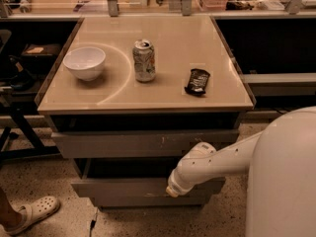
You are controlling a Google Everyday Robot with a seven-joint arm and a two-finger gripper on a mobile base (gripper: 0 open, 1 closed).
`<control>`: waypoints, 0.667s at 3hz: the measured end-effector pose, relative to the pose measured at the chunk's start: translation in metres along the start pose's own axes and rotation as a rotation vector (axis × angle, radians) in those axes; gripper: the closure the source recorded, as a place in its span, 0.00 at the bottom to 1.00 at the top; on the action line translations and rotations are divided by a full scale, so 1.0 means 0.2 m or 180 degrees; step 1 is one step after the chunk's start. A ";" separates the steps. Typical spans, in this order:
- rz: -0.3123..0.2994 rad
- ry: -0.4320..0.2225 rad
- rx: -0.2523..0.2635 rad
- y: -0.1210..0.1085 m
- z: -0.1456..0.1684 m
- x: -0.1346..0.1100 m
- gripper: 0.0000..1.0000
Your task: Close middle drawer
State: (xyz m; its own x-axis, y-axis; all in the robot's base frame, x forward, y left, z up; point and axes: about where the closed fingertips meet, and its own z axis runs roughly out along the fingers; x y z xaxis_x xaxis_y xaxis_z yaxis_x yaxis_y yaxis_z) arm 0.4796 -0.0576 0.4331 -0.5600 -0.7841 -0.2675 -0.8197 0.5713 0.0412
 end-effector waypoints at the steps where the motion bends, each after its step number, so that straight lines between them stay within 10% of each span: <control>1: 0.0000 0.0000 0.0000 0.00 0.00 0.00 0.59; 2: 0.0000 0.0000 0.0000 0.00 0.00 0.00 0.36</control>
Offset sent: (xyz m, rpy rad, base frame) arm 0.0000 0.0000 0.0000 0.0000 0.0000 0.0000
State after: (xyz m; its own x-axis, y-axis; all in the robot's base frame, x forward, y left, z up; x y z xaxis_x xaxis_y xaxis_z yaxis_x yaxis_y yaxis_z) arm 0.4796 -0.0576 0.4331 -0.5600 -0.7841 -0.2675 -0.8197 0.5713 0.0412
